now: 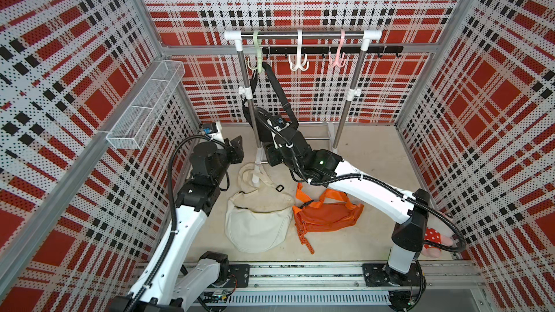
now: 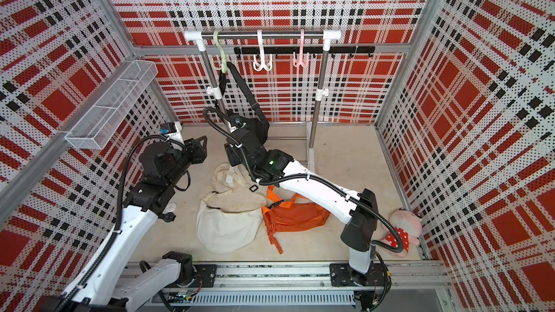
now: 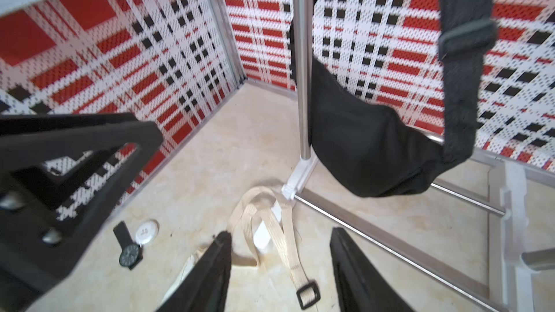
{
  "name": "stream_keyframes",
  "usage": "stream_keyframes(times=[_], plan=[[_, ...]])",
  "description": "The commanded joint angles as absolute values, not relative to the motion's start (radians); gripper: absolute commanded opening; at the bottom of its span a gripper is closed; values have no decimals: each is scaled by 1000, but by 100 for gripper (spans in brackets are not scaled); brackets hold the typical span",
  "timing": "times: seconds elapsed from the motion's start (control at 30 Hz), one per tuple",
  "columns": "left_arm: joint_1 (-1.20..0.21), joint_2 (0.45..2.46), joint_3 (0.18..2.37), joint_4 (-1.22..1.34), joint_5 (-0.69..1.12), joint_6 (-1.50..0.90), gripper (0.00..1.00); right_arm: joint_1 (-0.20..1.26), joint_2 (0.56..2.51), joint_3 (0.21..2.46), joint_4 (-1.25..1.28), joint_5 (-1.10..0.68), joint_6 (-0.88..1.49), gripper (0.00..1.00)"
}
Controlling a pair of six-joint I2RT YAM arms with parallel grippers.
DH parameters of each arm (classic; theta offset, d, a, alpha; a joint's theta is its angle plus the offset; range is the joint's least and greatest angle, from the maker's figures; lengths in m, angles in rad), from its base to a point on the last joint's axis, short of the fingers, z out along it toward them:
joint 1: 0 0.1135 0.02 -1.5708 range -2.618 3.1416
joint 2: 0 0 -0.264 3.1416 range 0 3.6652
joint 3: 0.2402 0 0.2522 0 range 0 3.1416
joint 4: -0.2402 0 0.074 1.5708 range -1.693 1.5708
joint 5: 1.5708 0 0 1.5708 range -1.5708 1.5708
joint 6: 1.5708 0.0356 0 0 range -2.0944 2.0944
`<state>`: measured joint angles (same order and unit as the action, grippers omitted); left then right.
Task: Take the bag off the hook
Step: Pick up the bag from the hook.
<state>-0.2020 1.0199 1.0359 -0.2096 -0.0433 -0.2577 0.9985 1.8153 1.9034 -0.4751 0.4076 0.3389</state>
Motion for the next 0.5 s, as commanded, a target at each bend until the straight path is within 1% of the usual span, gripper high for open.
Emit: stream_keyframes(times=[0.0, 0.27, 0.37, 0.47], plan=[[-222, 1110, 1128, -168, -13, -183, 55, 955, 1804, 1967, -496, 420, 284, 56], [-199, 1328, 1353, -79, 79, -159, 54, 862, 1839, 2090, -494, 411, 225, 59], [-167, 1393, 1400, -10, 142, -186, 54, 808, 1856, 2132, -475, 361, 225, 60], [-154, 1464, 1454, 51, 189, -201, 54, 750, 1898, 2203, -477, 270, 242, 61]])
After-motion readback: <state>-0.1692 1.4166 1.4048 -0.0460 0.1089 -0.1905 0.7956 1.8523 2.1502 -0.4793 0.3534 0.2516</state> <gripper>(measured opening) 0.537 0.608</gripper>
